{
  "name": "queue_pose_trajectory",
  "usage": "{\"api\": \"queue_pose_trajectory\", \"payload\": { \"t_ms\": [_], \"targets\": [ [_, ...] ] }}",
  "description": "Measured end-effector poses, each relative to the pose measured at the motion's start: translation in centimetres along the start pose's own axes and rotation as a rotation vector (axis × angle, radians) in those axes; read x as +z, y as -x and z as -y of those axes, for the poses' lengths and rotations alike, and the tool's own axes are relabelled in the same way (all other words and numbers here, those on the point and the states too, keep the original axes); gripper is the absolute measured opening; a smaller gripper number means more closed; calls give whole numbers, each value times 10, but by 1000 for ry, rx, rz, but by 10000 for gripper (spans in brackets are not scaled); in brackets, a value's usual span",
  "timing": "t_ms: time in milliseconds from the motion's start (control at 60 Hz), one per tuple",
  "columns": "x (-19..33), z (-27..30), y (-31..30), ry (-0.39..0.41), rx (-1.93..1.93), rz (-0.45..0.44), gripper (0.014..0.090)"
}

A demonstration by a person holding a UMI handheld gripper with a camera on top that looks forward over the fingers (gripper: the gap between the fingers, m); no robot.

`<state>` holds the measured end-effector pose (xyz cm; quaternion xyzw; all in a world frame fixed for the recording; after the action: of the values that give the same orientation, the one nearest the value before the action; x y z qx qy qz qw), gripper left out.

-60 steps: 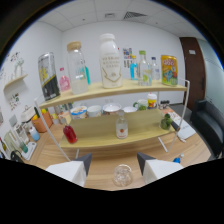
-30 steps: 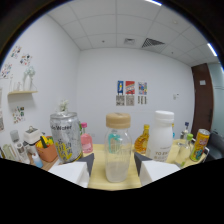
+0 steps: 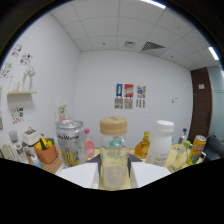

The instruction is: Make me a cup of Mount Fuji.

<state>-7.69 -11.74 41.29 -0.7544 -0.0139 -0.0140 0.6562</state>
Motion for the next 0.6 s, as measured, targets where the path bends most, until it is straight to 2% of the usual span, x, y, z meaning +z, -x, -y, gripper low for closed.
{"api": "queue_pose_trajectory", "payload": {
  "t_ms": [167,300,367,600],
  "targets": [
    [-43,20,-2,-60,51,16,420],
    [-75,3,-6,-84,34,2,419],
    [-85,-24,-5,-69,33,-1,420],
    [-91,-166,-1,79,58,-18,419]
  ]
}}
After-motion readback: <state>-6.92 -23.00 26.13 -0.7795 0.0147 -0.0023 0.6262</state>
